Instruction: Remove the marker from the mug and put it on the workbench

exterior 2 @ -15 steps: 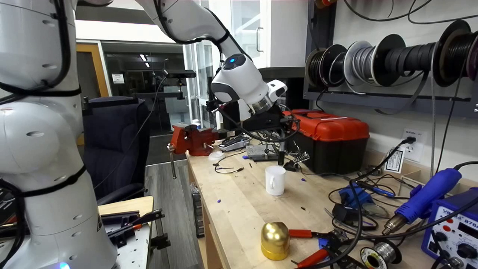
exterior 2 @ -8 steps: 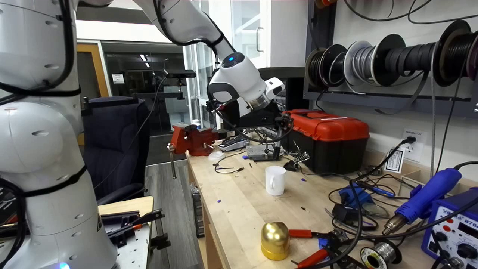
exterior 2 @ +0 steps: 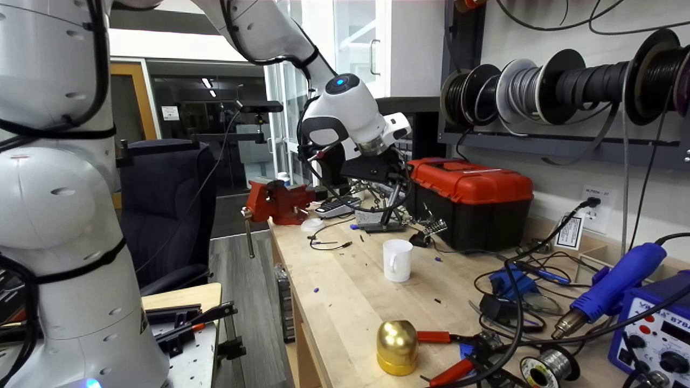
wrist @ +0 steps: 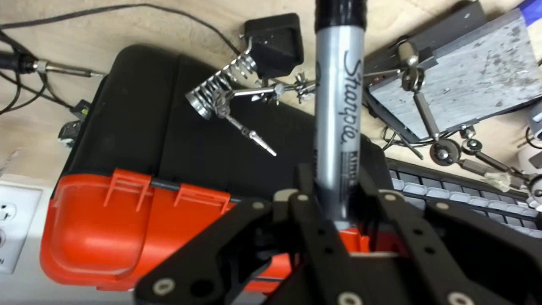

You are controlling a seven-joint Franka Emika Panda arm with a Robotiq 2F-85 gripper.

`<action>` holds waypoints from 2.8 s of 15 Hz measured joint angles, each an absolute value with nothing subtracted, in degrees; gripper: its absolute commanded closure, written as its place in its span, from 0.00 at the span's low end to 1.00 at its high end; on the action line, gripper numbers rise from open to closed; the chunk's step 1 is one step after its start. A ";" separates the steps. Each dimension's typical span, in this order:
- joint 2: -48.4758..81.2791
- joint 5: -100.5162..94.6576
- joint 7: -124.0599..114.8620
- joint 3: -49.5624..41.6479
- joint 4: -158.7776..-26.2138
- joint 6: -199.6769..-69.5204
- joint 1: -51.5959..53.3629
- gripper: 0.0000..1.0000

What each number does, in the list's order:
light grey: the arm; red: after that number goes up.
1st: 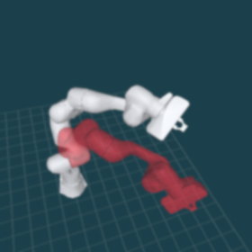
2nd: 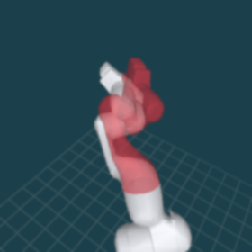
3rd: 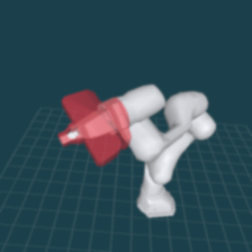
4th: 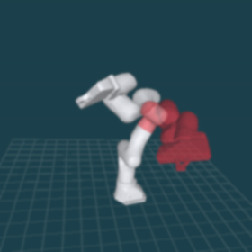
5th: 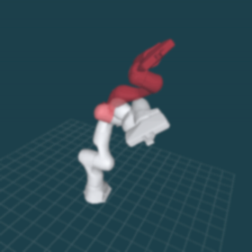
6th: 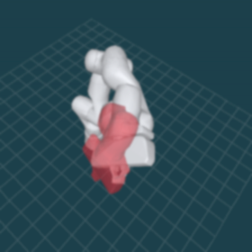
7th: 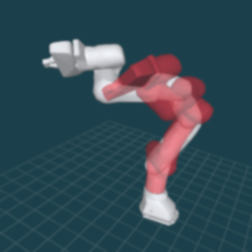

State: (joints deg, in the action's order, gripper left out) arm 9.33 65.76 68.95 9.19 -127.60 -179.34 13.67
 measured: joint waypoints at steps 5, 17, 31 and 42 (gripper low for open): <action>9.38 53.26 54.55 6.41 -130.64 -172.89 14.69 0.94; 9.27 34.17 33.12 6.44 -132.03 -156.79 11.90 0.94; 9.28 34.58 34.15 11.94 -136.67 -153.67 6.70 0.18; 9.23 34.56 35.88 12.01 -136.75 -153.74 6.46 0.00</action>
